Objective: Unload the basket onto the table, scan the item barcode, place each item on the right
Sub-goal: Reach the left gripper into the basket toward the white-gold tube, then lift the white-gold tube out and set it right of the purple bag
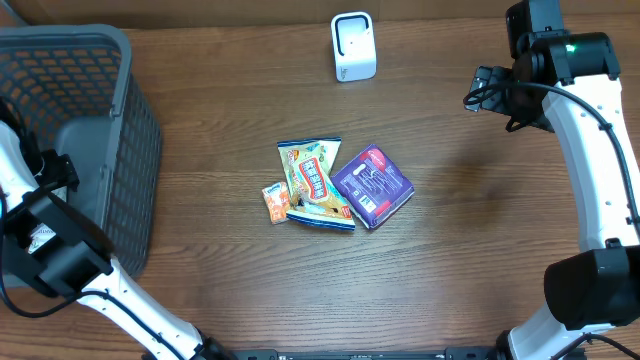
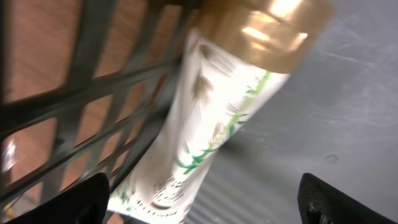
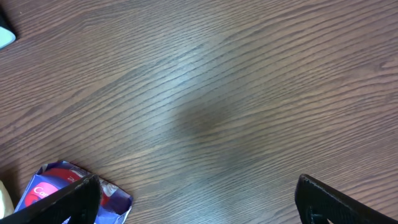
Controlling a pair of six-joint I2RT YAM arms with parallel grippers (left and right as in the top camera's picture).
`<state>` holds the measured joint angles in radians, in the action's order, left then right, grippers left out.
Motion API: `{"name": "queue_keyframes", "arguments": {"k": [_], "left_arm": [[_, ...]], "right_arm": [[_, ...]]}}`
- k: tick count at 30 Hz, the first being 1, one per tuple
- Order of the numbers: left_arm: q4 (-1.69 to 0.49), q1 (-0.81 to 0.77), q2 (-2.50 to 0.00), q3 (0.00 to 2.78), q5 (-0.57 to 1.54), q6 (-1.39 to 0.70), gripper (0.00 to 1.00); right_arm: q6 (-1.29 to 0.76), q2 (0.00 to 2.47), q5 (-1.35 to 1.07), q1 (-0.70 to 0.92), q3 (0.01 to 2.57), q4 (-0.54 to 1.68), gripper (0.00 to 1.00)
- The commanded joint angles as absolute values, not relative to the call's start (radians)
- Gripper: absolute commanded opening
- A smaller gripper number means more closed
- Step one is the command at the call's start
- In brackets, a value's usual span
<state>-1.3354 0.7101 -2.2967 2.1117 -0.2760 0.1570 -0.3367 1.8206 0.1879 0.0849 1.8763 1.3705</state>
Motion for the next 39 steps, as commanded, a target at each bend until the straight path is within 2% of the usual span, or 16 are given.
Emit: {"name": "queue_keyframes", "arguments": {"k": [1,8,11,13,16,17,18,19,20,25,27,36,39], "left_arm": [[-1.306,0.714,-2.302,2.066,-0.179,0.230,0.87],[-1.215,0.713,-2.302,1.932,-0.179,0.240,0.86],[-1.207,0.712,-2.302,1.908,-0.178,0.239,0.75],[-1.207,0.701,-2.294,1.911,-0.137,0.236,0.57],[-1.211,0.667,-2.276,1.943,-0.067,0.208,0.53],[-1.211,0.649,-2.268,1.955,-0.055,0.186,0.49],[-1.211,0.637,-2.264,1.963,-0.055,0.169,0.44],[-1.214,0.625,-2.262,1.969,-0.055,0.157,0.29],[-1.223,0.607,-2.262,1.982,-0.062,0.148,0.04],[-1.246,0.569,-2.262,1.990,-0.062,0.123,0.04],[-1.287,0.569,-2.261,2.059,-0.054,0.015,0.04],[-1.477,0.573,-2.150,2.665,0.041,-0.118,0.04],[-1.506,0.556,-2.024,2.772,0.189,-0.159,0.04]], "right_arm": [[-0.341,1.818,0.198,0.083,1.884,1.366,1.00],[-0.341,1.818,0.198,0.083,1.884,1.366,1.00],[-0.341,1.818,0.198,0.083,1.884,1.366,1.00],[-0.341,1.818,0.198,0.083,1.884,1.366,1.00],[-0.341,1.818,0.198,0.083,1.884,1.366,1.00],[-0.341,1.818,0.198,0.083,1.884,1.366,1.00],[-0.341,1.818,0.198,0.083,1.884,1.366,1.00],[-0.341,1.818,0.198,0.083,1.884,1.366,1.00],[-0.341,1.818,0.198,0.083,1.884,1.366,1.00],[-0.341,1.818,0.198,0.083,1.884,1.366,1.00],[-0.341,1.818,0.198,0.083,1.884,1.366,1.00],[-0.341,1.818,0.198,0.083,1.884,1.366,1.00],[-0.341,1.818,0.198,0.083,1.884,1.366,1.00]]}}
